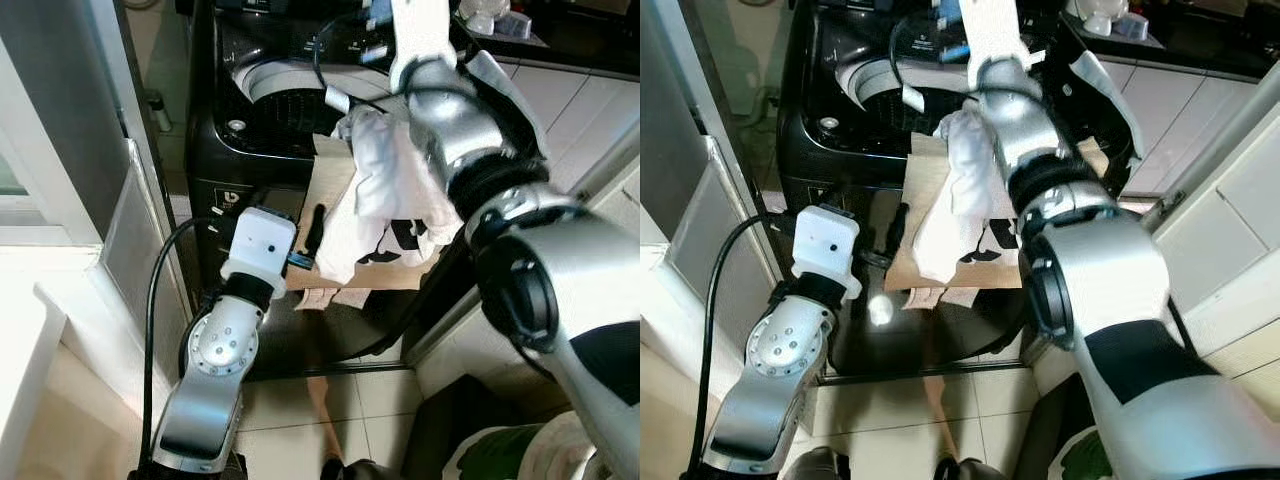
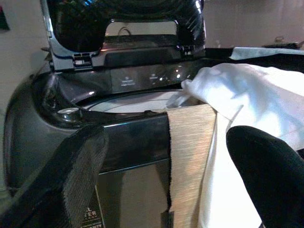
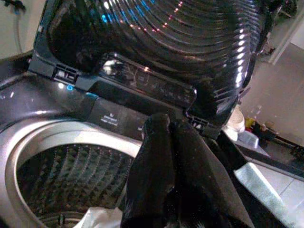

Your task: Clothes washing

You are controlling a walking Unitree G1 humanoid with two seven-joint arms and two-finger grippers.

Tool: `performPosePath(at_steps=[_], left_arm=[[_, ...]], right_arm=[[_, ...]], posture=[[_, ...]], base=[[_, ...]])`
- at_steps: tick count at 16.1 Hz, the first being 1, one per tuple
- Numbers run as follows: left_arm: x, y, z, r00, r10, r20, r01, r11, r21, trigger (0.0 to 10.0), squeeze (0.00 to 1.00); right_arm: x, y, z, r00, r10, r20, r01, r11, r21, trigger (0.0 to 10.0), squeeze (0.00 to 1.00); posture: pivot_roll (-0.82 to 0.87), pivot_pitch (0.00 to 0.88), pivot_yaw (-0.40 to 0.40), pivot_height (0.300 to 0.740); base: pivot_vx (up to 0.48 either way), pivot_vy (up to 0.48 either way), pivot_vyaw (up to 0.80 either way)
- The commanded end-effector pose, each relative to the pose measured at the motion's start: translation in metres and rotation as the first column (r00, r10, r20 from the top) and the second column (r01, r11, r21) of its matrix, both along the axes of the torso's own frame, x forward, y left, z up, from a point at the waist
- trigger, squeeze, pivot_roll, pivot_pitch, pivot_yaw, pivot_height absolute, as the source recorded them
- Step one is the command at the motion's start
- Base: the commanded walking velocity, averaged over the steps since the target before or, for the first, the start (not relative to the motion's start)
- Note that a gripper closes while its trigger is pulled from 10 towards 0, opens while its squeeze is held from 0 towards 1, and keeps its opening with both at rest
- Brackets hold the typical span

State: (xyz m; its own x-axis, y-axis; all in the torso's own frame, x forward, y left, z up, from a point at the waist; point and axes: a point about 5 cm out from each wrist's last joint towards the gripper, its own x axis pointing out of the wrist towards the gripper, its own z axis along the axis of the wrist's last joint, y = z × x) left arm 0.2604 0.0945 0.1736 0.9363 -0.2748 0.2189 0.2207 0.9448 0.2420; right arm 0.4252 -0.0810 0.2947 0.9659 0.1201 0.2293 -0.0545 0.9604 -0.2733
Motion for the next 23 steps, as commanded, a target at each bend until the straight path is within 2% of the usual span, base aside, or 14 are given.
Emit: performPosePath(at_steps=[1,4,6,7,9,11,12,14,17,18,20,21,22,23], left_arm=[[0.003,-0.002,0.001,1.0,0.001,-0.006,-0.001,1.0,0.004,10.0,0.0],[0.012,0.002,0.004,1.0,-0.015,0.006,0.015,1.0,-0.009,10.0,0.0],[0.016,0.004,0.002,1.0,-0.012,0.0,0.012,1.0,-0.004,10.0,0.0],[0.019,0.006,0.0,1.0,-0.013,-0.004,0.013,1.0,0.002,10.0,0.0],[0.024,0.006,-0.002,1.0,-0.017,-0.003,0.017,1.0,0.02,10.0,0.0],[0.027,0.006,0.0,1.0,-0.022,0.021,0.02,0.997,0.081,10.0,0.0],[0.028,0.006,0.002,0.999,-0.035,0.039,0.029,0.99,0.141,10.0,0.0],[0.032,0.008,0.004,0.997,-0.061,0.041,0.052,0.982,0.18,10.0,0.0],[0.037,0.009,0.003,0.998,-0.06,0.019,0.056,0.988,0.146,10.0,0.0],[0.036,0.008,0.003,0.998,-0.055,0.015,0.054,0.995,0.087,10.0,0.0],[0.039,0.004,0.001,0.999,-0.032,-0.008,0.032,0.999,0.037,10.0,0.0],[0.04,0.004,0.002,1.0,-0.02,-0.005,0.02,1.0,0.019,10.0,0.0],[0.04,0.005,0.003,1.0,0.007,-0.003,-0.007,1.0,-0.005,10.0,0.0],[0.04,0.007,0.001,1.0,0.026,-0.01,-0.026,1.0,-0.016,10.0,0.0]], right_arm=[[0.0,-0.01,-0.003,0.999,-0.024,0.025,0.022,0.999,0.046,10.0,0.0],[-0.011,-0.031,-0.04,0.993,-0.041,0.114,0.025,0.989,0.144,10.0,0.0],[-0.017,-0.04,-0.055,0.987,-0.067,0.144,0.047,0.99,0.135,10.0,0.0],[-0.03,-0.05,-0.078,0.986,-0.077,0.147,0.051,0.984,0.169,10.0,0.0],[-0.053,-0.056,-0.102,0.983,-0.085,0.16,0.051,0.976,0.21,10.0,0.0],[-0.079,-0.062,-0.135,0.988,-0.077,0.133,0.05,0.979,0.197,10.0,0.0],[-0.092,-0.067,-0.156,0.994,-0.086,0.073,0.07,0.977,0.2,10.0,0.0],[-0.104,-0.07,-0.174,0.996,-0.086,0.015,0.081,0.976,0.201,10.0,0.0],[-0.107,-0.068,-0.181,0.997,-0.078,-0.025,0.081,0.978,0.194,10.0,0.0],[-0.105,-0.065,-0.183,0.997,-0.065,-0.047,0.072,0.98,0.183,10.0,0.0],[-0.099,-0.056,-0.18,0.998,-0.019,-0.063,0.029,0.985,0.168,10.0,0.0],[-0.095,-0.052,-0.177,0.998,-0.003,-0.067,0.012,0.99,0.139,10.0,0.0],[-0.088,-0.045,-0.163,0.999,0.043,-0.028,-0.04,0.994,0.102,10.0,0.0],[-0.083,-0.042,-0.155,0.998,0.066,-0.014,-0.064,0.991,0.116,10.0,0.0]], posture=[[0.18,0.059,-0.159,0.74],[0.09,0.026,-0.108,0.74],[0.06,0.012,-0.091,0.74],[0.03,0.0,-0.071,0.74],[0.0,0.0,-0.052,0.74],[-0.02,0.0,-0.031,0.74],[-0.03,0.0,-0.016,0.74],[-0.03,0.0,0.012,0.74],[-0.04,0.0,0.024,0.74],[-0.04,0.0,0.024,0.74],[-0.04,0.0,0.022,0.74],[-0.04,0.0,0.021,0.74],[-0.03,0.0,0.009,0.74],[-0.03,0.0,0.005,0.74]], base=[[0.0,0.0,0.0],[0.0,0.0,0.0],[0.0,0.0,0.0],[0.0,0.0,0.0],[0.0,0.0,0.0],[0.0,0.0,0.0],[0.0,0.0,0.0],[0.0,0.0,0.0],[0.0,0.0,0.0],[0.0,0.0,0.0],[0.0,-0.467,-0.78],[0.0,-0.45,-0.78],[0.0,-0.442,0.0],[0.0,-0.435,0.76]])
